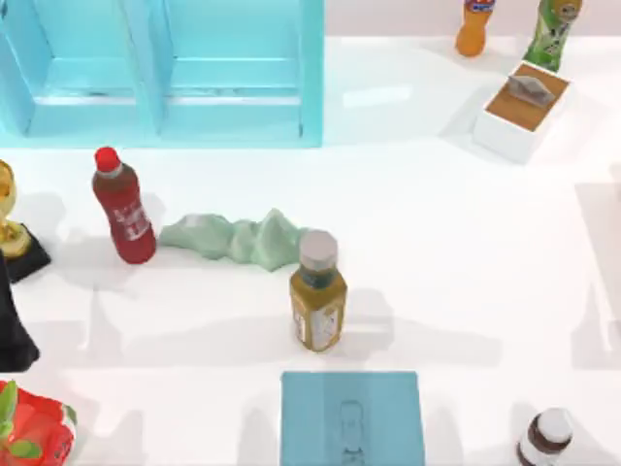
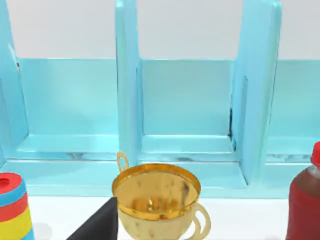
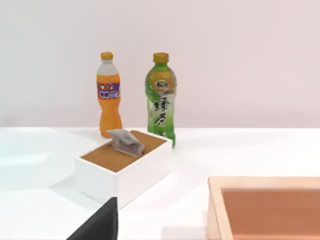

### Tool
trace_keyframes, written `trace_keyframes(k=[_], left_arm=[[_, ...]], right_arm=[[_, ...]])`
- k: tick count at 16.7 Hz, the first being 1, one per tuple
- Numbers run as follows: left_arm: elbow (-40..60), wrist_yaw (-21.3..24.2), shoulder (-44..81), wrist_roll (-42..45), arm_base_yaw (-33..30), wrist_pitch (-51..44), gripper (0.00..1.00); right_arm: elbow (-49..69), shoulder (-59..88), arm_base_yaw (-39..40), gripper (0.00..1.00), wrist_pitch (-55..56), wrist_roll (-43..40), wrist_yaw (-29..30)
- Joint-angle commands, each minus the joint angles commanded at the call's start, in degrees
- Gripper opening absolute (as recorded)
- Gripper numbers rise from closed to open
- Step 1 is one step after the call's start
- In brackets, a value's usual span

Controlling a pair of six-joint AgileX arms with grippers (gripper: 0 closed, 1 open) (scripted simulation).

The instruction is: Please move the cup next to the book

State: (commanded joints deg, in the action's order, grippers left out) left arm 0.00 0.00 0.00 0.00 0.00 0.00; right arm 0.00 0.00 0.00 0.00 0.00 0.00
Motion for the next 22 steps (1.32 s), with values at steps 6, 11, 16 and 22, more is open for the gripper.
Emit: trace_keyframes(k=[6, 11, 16, 22], left_arm=[[5.1, -0.5, 5.5, 5.7, 0.4, -3.5, 1.0], [20.6, -1.4, 24.8, 26.3, 2.9, -14.8, 1.0], [39.5, -2.0, 52.6, 58.5, 9.0, -30.8, 1.0], [59.5, -1.8, 81.1, 95.9, 21.3, -50.4, 1.0]], right_arm=[[0.0, 0.0, 0.0, 1.0, 0.0, 0.0, 0.0], [0.0, 0.0, 0.0, 1.0, 0.0, 0.0, 0.0], [0.0, 0.0, 0.0, 1.0, 0.0, 0.0, 0.0], [0.0, 0.0, 0.0, 1.0, 0.0, 0.0, 0.0]])
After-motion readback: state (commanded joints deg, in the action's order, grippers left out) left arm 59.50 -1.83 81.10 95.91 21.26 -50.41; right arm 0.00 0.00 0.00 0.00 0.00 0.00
